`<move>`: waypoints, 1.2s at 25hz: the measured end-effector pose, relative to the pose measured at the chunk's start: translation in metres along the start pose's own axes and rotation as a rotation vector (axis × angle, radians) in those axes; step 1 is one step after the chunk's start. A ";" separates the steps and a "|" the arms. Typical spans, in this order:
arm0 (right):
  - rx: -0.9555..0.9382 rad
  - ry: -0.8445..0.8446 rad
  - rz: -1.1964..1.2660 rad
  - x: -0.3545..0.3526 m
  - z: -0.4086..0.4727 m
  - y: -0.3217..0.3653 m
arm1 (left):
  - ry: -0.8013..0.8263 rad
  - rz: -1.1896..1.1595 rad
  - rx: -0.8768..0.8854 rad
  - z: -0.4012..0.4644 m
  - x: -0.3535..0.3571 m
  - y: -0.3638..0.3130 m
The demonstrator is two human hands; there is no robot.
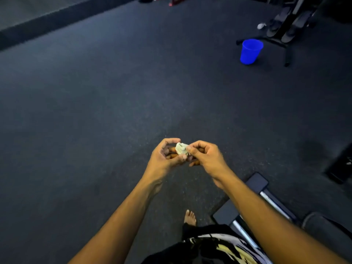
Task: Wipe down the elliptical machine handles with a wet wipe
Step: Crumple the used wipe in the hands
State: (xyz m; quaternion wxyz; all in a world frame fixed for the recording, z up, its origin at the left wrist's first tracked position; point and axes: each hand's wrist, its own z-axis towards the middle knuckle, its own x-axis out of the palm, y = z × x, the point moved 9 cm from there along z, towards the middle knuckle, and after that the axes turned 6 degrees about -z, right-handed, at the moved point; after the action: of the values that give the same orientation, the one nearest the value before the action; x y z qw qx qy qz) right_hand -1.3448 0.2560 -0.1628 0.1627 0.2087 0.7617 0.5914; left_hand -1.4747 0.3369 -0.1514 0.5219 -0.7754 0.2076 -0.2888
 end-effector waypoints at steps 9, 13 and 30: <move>-0.045 -0.084 -0.082 -0.058 0.268 0.075 | 0.123 0.034 -0.023 0.293 0.013 -0.077; -0.003 -0.254 -0.052 -0.108 0.388 0.112 | 0.206 -0.029 -0.082 0.436 0.035 -0.118; -0.056 -0.723 0.144 -0.459 0.788 0.222 | 0.523 0.221 -0.128 0.967 0.323 -0.241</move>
State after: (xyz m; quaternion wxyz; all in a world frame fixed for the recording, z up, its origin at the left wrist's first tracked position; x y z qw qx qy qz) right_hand -0.5325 0.7251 -0.1424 0.3851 0.4526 0.6219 0.5100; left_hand -0.5855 0.8912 -0.1324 0.4292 -0.6786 0.4361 -0.4065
